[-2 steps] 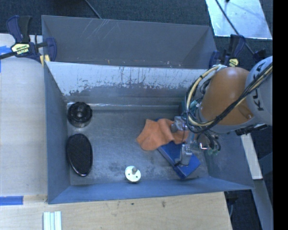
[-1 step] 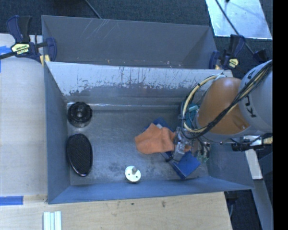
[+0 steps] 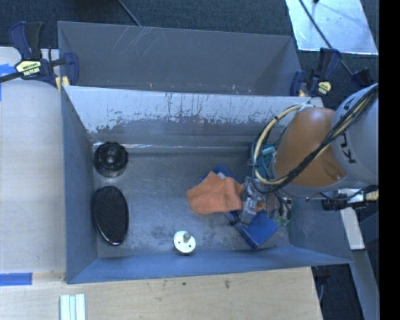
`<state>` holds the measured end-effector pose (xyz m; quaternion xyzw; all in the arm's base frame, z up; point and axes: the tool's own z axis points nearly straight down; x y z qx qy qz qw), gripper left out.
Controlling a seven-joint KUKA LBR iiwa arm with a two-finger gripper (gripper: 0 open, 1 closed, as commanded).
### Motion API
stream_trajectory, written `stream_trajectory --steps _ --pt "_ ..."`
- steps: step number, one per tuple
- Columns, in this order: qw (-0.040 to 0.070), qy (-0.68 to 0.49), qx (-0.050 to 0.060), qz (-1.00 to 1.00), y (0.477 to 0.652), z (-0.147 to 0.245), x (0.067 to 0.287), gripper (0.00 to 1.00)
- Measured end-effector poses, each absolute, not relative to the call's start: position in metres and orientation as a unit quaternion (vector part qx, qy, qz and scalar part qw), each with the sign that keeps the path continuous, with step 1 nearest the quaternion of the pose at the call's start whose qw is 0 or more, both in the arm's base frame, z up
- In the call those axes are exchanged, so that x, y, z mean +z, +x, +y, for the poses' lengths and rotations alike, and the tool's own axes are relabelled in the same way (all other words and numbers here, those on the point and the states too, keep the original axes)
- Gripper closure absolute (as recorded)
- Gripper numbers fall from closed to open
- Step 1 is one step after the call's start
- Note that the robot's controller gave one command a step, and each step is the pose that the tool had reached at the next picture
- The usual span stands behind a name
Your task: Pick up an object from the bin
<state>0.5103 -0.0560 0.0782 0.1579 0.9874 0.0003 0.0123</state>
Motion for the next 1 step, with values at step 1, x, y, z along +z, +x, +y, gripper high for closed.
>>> stream_trajectory --steps 1 --pt "0.011 0.158 0.0 0.987 0.5105 -0.0561 0.081 1.0"
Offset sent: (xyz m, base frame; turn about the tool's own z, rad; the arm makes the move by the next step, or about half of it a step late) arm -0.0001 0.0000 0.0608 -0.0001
